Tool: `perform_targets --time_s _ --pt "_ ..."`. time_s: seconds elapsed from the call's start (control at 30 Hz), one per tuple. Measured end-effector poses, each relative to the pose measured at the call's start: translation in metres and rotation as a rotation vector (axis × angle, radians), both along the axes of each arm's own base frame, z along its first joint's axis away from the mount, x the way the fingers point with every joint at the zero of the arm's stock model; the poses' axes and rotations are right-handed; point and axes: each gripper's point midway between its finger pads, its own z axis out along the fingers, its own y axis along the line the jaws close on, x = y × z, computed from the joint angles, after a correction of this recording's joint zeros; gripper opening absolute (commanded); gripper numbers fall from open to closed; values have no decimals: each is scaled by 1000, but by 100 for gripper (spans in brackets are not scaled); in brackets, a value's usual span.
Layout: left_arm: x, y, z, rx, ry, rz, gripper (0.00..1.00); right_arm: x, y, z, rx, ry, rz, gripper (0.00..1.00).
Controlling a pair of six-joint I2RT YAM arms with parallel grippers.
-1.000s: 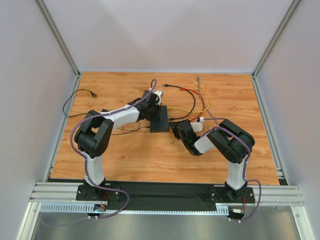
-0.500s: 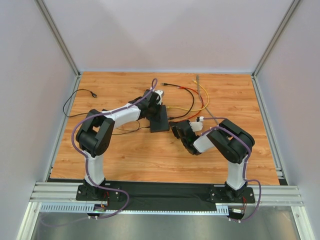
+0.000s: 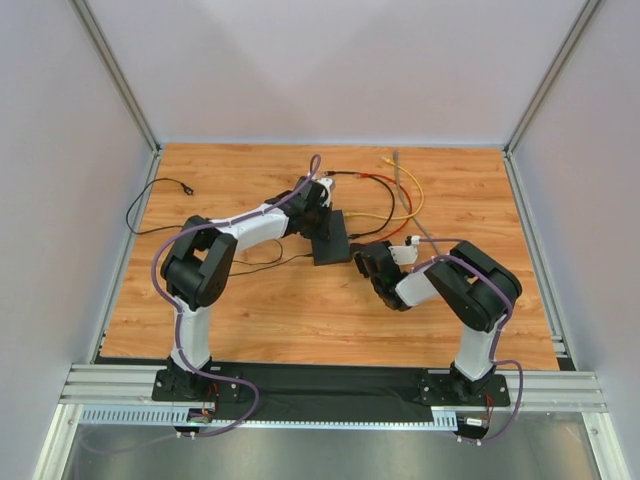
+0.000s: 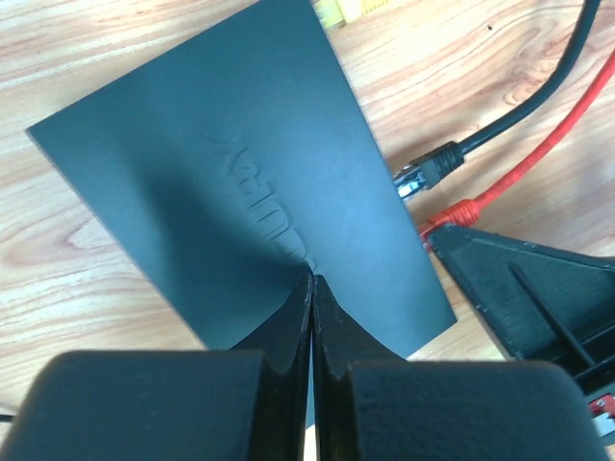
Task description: Pull the plug from the switch port
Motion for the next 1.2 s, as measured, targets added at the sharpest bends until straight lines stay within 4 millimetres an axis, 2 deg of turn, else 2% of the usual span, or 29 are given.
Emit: perform_targets --time_s 0.4,0.63,0.8,1.07,1.2 --pt "10 -2 0 8 3 29 0 4 -6 -2 4 37 -40 0" --pt "16 -7 0 9 18 38 0 11 -14 3 -133 98 -80 0" --pt "16 -7 -1 9 24 43 0 5 -40 -2 -295 121 -132 0" --pt "16 -7 -1 8 24 45 0 -5 -52 -1 -342 96 -114 0" --pt "16 -7 -1 6 21 45 0 -16 -68 4 -393 109 -111 0"
